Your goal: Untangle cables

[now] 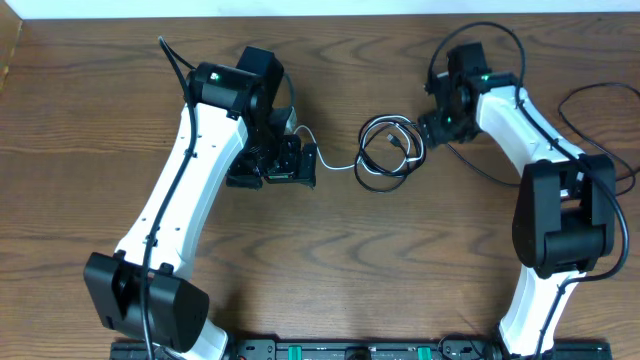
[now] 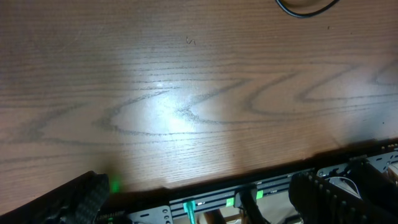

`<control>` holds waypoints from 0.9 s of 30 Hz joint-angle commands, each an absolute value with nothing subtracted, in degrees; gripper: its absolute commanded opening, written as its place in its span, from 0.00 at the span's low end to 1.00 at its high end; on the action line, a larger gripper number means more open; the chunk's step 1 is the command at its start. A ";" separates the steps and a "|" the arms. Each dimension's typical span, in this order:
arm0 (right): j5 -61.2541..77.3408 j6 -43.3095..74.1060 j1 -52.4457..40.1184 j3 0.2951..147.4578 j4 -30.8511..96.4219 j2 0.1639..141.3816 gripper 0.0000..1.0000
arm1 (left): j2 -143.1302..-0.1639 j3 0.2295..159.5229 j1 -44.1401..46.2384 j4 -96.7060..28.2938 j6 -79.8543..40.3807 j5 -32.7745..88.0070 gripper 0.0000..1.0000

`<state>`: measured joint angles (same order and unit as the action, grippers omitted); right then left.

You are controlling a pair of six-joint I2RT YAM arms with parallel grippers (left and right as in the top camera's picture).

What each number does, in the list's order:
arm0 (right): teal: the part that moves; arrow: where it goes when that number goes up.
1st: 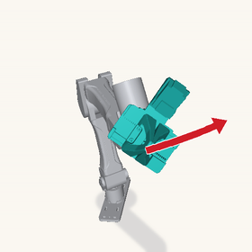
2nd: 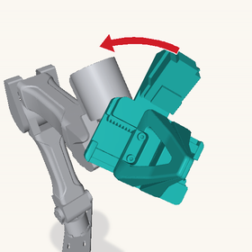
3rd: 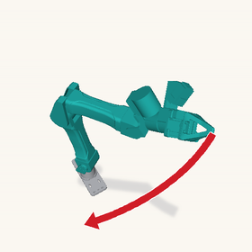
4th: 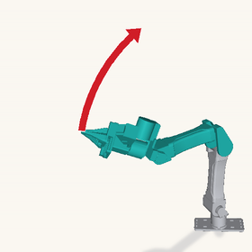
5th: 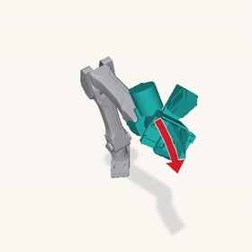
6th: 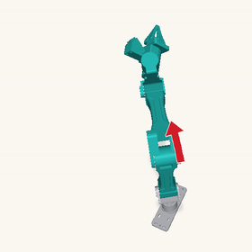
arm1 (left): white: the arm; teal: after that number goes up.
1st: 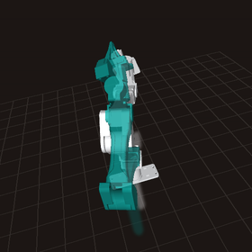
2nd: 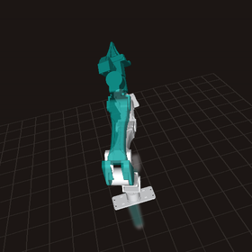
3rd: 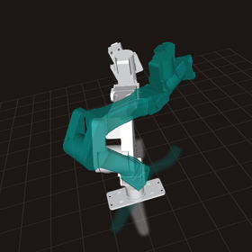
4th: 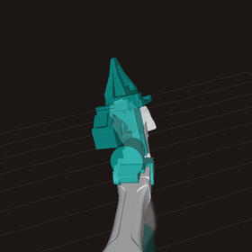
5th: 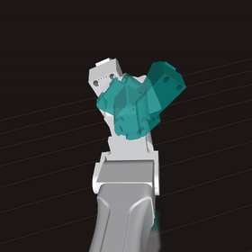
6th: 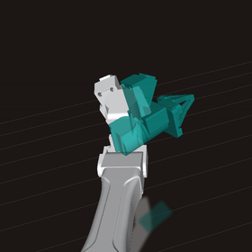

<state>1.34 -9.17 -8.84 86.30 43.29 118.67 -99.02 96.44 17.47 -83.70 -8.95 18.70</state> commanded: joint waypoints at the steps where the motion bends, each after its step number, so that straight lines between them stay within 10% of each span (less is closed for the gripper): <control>1: -1.37 -11.46 -9.04 83.59 41.41 118.63 0.71 | -99.24 96.49 17.61 -83.90 -8.21 18.11 0.98; 14: -1.19 -11.40 -8.43 77.12 35.64 120.90 0.39 | -99.24 96.49 17.61 -83.90 -8.21 18.11 0.98; 19: -1.17 -10.31 -8.25 77.89 35.92 121.14 0.01 | -99.24 96.49 17.61 -83.90 -8.21 18.11 0.98; 27: -0.80 -6.79 -8.36 93.95 49.43 115.42 0.01 | -99.24 96.49 17.61 -83.90 -8.21 18.11 0.98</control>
